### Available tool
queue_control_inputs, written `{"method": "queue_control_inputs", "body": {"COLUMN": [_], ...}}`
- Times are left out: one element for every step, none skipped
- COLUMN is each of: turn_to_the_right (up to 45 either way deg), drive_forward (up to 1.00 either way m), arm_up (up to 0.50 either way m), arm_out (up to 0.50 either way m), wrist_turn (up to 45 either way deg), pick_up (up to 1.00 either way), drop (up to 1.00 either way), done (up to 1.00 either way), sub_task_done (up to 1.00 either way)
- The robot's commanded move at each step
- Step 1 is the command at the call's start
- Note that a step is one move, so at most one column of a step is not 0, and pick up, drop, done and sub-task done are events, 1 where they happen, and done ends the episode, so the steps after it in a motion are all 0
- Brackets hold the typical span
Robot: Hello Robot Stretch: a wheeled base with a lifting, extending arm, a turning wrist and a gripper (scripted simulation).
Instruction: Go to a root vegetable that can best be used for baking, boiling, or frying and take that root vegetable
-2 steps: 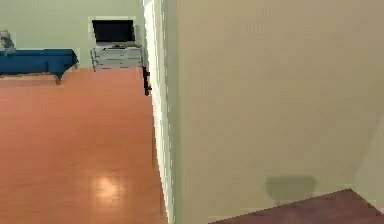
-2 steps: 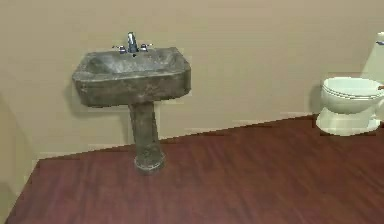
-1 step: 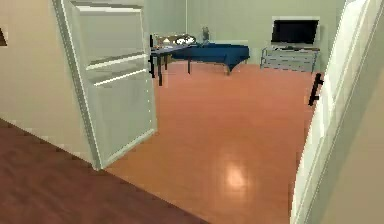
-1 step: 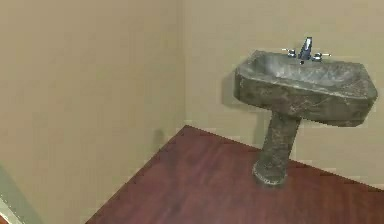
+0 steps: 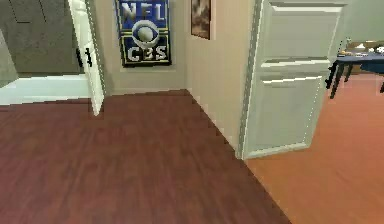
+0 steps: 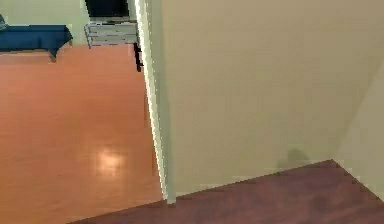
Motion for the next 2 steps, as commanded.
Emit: {"method": "queue_control_inputs", "body": {"turn_to_the_right": [-39.0,0.0], "drive_forward": [0.0,1.0], "arm_up": [0.0,0.0], "arm_out": [0.0,0.0], "wrist_turn": [0.0,0.0], "pick_up": [0.0,0.0], "drop": [0.0,0.0], "done": [0.0,0.0], "sub_task_done": [0.0,0.0]}}
